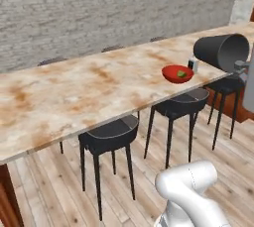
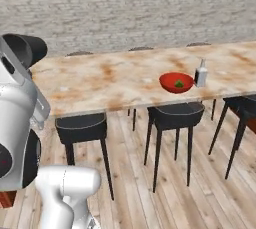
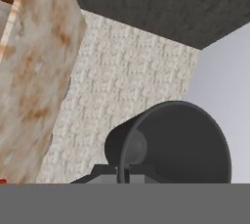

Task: There is a bowl on the dining counter. Grab a lemon wedge from the fridge and place it in the bowl. Then get the liquor bottle and glass cup from the cabinet and place them next to the bowl.

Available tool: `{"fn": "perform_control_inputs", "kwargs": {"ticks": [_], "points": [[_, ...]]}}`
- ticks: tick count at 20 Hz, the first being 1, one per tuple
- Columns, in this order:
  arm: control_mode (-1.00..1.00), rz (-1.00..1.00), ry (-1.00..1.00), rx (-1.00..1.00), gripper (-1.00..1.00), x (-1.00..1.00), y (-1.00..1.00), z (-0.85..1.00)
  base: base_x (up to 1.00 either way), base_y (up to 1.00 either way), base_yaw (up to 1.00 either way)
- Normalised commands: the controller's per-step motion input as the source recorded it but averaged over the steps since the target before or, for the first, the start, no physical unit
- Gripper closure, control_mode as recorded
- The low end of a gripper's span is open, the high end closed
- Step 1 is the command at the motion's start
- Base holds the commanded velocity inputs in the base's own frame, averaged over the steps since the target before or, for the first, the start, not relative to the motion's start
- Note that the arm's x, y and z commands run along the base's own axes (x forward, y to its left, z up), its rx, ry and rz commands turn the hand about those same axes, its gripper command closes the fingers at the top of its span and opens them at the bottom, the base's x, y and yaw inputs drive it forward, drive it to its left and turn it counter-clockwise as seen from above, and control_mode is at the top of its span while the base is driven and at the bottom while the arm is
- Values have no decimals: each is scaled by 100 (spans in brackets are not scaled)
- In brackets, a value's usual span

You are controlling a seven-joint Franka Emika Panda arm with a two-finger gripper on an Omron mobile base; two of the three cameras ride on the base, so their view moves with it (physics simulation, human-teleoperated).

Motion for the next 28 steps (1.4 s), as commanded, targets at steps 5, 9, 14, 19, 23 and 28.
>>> {"fn": "perform_control_inputs", "kwargs": {"ticks": [5, 9, 14, 19, 23, 28], "points": [[100, 0, 0, 0, 100, 0, 0, 0, 18, -75, 46], [100, 0, 0, 0, 100, 0, 0, 0, 23, -84, 35], [100, 0, 0, 0, 100, 0, 0, 0, 32, -76, 27], [100, 0, 0, 0, 100, 0, 0, 0, 47, -63, 22], [100, 0, 0, 0, 100, 0, 0, 0, 63, -43, 14], [100, 0, 0, 0, 100, 0, 0, 0, 81, -35, 9]]}}
